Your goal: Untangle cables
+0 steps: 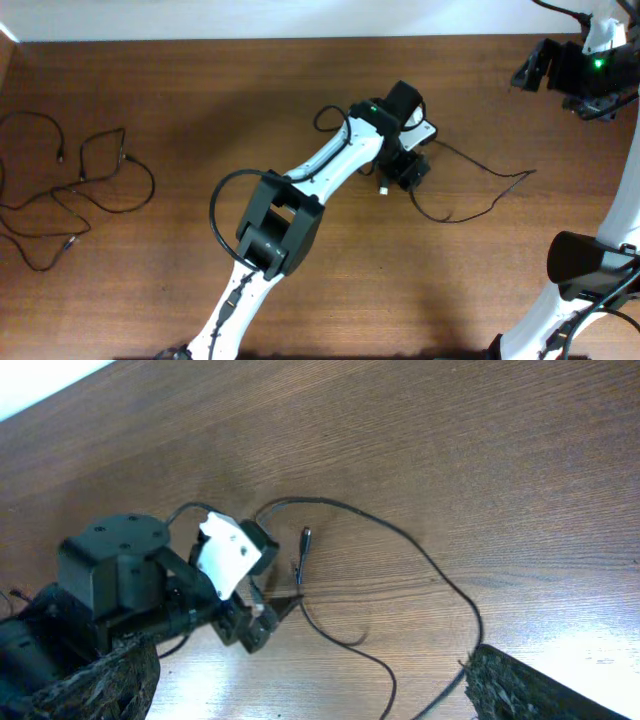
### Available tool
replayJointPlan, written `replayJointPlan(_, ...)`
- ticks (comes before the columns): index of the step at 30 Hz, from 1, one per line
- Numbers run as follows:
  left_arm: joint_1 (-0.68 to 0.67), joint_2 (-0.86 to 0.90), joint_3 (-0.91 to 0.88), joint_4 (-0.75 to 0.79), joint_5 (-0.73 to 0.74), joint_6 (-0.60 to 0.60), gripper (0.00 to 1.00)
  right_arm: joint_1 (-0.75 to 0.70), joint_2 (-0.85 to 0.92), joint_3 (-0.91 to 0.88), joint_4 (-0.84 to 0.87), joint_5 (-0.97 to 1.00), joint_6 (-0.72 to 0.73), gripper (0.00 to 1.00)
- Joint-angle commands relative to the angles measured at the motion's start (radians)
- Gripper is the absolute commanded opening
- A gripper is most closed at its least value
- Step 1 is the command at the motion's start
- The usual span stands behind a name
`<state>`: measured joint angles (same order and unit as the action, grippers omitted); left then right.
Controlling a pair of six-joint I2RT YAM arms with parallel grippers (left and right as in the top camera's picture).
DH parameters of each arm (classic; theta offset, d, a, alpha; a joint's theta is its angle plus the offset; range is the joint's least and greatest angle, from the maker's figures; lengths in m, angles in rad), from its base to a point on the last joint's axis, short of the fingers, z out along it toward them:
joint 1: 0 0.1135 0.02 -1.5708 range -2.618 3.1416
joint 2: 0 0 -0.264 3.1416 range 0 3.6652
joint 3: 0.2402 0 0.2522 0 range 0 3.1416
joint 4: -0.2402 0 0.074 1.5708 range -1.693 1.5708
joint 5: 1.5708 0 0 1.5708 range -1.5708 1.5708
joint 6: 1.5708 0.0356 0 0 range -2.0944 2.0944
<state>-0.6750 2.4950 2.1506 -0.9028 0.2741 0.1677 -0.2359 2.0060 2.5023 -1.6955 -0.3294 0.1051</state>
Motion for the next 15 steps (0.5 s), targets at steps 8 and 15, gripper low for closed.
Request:
replayJointPlan(8,-0.076,0.088,-0.007,0.008,-0.111,-0.077,0.45,0.0,-0.001,0.014,-0.003,0.028,-0.005,0.99)
replayJointPlan(15,-0.143,0.119,-0.007,-0.006,-0.243,-0.077,0.41,0.0,-0.001,0.014,-0.003,0.028,-0.005,0.99)
